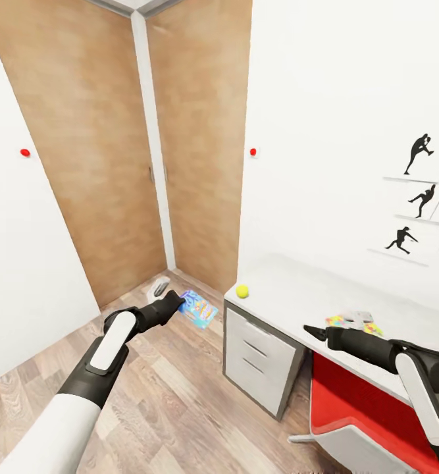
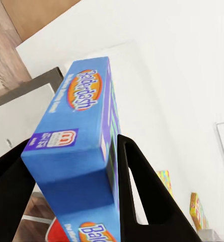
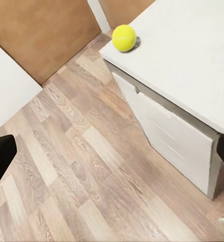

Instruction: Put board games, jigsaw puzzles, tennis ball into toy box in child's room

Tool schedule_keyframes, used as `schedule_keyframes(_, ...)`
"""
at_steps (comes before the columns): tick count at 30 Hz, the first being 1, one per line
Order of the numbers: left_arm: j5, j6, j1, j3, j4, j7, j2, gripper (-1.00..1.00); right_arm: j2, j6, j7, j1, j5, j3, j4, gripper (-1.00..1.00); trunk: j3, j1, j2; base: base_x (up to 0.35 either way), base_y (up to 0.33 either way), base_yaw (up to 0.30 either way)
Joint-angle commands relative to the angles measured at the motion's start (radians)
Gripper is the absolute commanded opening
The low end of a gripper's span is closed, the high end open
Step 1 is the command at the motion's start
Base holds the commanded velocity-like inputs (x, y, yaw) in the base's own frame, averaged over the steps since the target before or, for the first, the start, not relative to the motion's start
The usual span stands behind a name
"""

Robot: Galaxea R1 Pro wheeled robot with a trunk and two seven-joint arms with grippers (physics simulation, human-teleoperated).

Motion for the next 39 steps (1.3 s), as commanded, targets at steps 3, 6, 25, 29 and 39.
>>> schedule_keyframes(3,0.013,0.0,-0.001,-0.002,-0.002,0.01,0.0,-1.0,-0.011,0.004,0.011,-0.002,0.006,-0.01,0.0,1.0,-0.002,0.001,-0.002,0.0,0.0,-0.289)
schedule_keyframes(6,0.013,0.0,-0.001,-0.002,-0.002,0.01,0.001,-1.0,-0.019,0.004,0.014,-0.003,0.006,-0.017,0.0,1.0,-0.002,0.001,-0.002,0.0,0.0,-0.289)
schedule_keyframes(25,0.006,-0.001,-0.001,-0.002,-0.002,0.008,0.002,-1.0,-0.023,0.004,0.098,-0.004,0.006,-0.078,0.0,1.0,-0.002,0.001,-0.002,0.064,0.047,-0.289)
schedule_keyframes(29,-0.008,-0.002,-0.001,-0.002,-0.002,0.008,0.001,-1.0,-0.023,0.004,0.104,-0.004,0.006,-0.081,0.0,1.0,-0.002,0.001,-0.002,0.164,0.121,-0.289)
schedule_keyframes(39,-0.015,-0.002,-0.001,-0.002,-0.002,0.008,-0.005,-1.0,-0.023,0.004,0.107,-0.004,0.006,-0.084,0.0,1.0,-0.002,0.001,-0.002,0.041,0.031,-0.289)
